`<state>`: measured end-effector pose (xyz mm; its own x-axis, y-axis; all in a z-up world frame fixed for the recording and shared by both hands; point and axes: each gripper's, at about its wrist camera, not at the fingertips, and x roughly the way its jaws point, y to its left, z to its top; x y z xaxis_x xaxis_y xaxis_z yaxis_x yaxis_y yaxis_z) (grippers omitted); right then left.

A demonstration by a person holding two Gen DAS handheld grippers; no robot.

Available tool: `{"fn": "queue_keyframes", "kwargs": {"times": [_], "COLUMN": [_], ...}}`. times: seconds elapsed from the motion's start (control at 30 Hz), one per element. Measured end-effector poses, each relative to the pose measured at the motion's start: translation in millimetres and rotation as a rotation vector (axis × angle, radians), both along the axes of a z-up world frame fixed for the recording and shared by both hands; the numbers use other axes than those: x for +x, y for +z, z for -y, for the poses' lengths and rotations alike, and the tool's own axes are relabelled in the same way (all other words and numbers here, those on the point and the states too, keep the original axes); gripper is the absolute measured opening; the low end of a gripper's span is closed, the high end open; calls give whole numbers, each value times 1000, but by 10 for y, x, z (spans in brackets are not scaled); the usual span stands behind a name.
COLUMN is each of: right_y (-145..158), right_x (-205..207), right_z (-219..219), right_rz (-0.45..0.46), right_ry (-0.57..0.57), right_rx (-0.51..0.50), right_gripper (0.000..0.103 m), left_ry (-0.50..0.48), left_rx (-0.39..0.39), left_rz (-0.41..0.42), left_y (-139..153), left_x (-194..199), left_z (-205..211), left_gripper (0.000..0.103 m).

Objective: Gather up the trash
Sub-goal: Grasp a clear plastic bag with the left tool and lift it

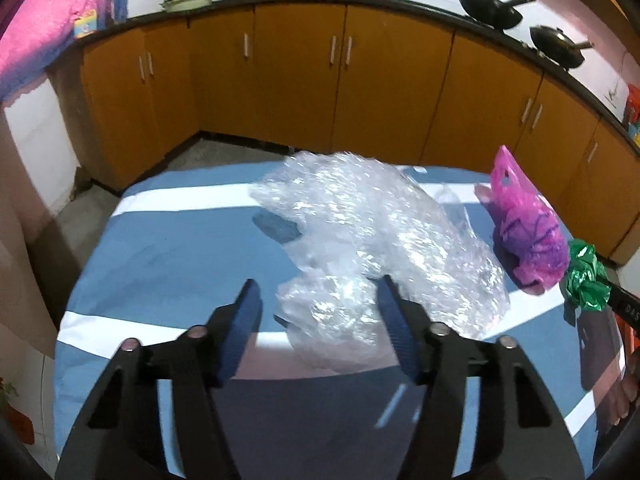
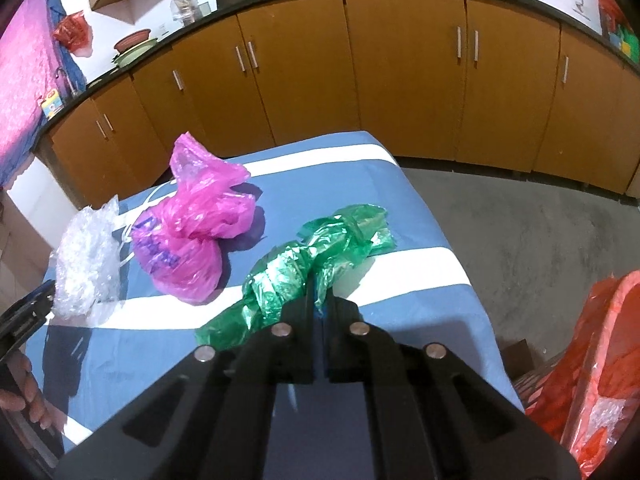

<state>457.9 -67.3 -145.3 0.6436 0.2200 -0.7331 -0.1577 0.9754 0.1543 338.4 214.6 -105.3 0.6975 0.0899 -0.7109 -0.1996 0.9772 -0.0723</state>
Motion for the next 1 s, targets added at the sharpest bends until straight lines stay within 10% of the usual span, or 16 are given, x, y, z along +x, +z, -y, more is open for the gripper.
{"fn": "queue_keyframes", "kwargs": {"times": [0.13, 0.23, 1.0], "right_y": [11, 22, 405], "right_x": [-67, -138, -1093], "right_z": [-29, -19, 210], "right_rz": [2, 5, 35], "right_ry": [19, 32, 116], "right_rx": [-9, -17, 76], "right_gripper": [3, 3, 3], "left_ry": [-30, -31, -46], "left_rx": [16, 9, -25], "left_rz": [-18, -21, 104], "left_y": [-3, -10, 421], "left_x": [-19, -98, -1245], "left_z": [73, 68, 294], "left_gripper": [14, 8, 5]}}
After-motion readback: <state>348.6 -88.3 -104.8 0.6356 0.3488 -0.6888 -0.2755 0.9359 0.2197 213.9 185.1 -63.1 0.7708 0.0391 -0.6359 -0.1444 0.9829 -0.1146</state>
